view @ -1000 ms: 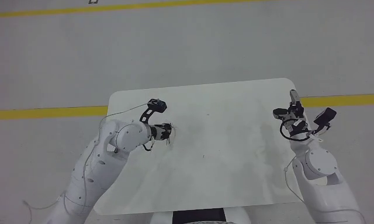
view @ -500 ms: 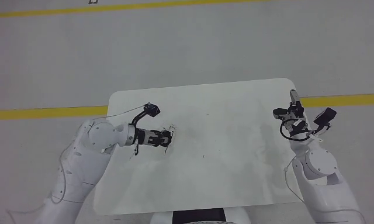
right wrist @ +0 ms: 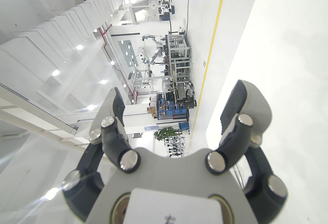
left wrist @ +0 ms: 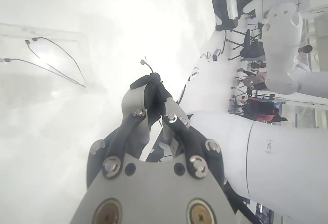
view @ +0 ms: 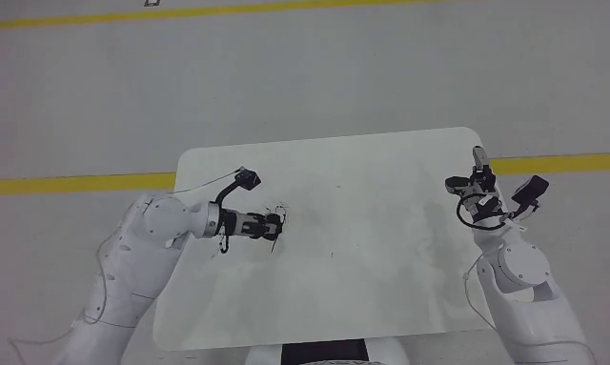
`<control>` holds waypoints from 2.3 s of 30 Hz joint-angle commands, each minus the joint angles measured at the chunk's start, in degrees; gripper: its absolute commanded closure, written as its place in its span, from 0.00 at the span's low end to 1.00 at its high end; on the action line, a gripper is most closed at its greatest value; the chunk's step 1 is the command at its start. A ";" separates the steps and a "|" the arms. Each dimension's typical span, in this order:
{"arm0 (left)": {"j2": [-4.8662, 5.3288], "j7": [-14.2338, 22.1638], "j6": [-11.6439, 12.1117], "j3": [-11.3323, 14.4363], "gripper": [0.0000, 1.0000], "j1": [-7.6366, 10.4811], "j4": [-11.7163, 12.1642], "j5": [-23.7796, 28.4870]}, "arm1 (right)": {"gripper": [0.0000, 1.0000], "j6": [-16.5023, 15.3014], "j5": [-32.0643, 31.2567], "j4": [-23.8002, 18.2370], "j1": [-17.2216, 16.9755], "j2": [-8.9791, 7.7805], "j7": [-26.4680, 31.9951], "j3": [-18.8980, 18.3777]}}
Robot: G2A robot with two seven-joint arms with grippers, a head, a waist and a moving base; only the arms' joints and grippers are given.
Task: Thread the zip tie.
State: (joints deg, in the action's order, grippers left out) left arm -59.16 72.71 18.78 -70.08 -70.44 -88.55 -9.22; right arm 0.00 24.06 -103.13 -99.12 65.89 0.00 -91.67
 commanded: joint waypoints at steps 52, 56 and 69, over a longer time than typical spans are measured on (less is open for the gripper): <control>5.15 6.93 0.70 2.88 1.00 4.18 6.19 26.13 | 0.00 0.00 0.00 0.00 0.00 0.00 0.00 0.00; 5.15 6.93 0.70 2.88 1.00 4.18 6.19 26.13 | 0.00 0.00 0.00 0.00 0.00 0.00 0.00 0.00; 6.38 6.93 0.70 3.16 1.00 6.69 4.71 33.84 | 0.00 0.00 0.00 0.00 0.00 0.00 0.00 0.00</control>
State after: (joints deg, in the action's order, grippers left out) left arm -53.04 79.66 19.48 -67.16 -64.37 -84.35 22.63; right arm 0.00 24.06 -103.13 -99.12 65.89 0.00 -91.67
